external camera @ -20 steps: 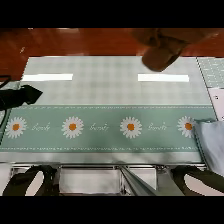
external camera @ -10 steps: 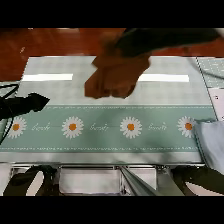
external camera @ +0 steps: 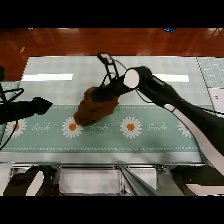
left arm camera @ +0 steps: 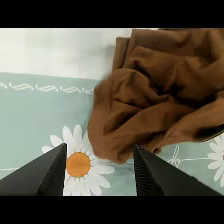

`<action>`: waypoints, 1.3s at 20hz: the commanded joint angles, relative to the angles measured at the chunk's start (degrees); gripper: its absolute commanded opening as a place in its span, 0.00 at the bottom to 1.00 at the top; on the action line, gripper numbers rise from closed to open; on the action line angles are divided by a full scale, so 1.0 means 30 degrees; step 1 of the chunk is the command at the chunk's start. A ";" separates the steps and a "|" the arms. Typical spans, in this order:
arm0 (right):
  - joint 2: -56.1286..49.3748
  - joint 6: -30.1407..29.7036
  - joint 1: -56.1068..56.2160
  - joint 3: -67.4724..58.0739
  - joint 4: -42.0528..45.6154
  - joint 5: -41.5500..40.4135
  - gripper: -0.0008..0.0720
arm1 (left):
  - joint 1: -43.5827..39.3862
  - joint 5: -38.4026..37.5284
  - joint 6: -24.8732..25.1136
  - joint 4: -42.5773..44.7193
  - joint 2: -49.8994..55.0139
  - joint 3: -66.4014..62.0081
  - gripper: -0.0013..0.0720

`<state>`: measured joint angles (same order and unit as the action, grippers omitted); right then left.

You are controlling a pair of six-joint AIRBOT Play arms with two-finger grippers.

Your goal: Fold the shirts.

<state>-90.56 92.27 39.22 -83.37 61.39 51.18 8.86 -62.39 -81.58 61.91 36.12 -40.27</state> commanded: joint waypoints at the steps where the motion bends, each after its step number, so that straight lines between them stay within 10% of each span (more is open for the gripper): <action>1: -0.1909 -0.0699 0.0248 0.0437 -0.4568 -0.1056 0.16 | -0.0007 0.0328 -0.0029 -0.0801 0.0175 0.1020 0.71; 4: -0.2025 -0.2608 -0.0605 -0.0051 -0.6615 -0.0488 0.49 | 0.0095 0.0430 0.0240 -0.0714 0.0940 0.1231 0.71; 13: 0.5625 -0.0911 -1.1395 0.3009 -0.0597 0.2907 0.49 | 0.1807 -0.2266 0.2535 -0.4197 0.4299 0.3111 0.71; 26: 1.0739 -0.2419 -1.4192 1.5278 -0.3759 0.0539 0.49 | -0.2368 0.3038 0.6543 -1.1016 1.2407 0.3228 0.71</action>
<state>-58.98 85.73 -2.98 -40.77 52.71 54.87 5.85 -57.78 -63.48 32.05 70.00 -29.87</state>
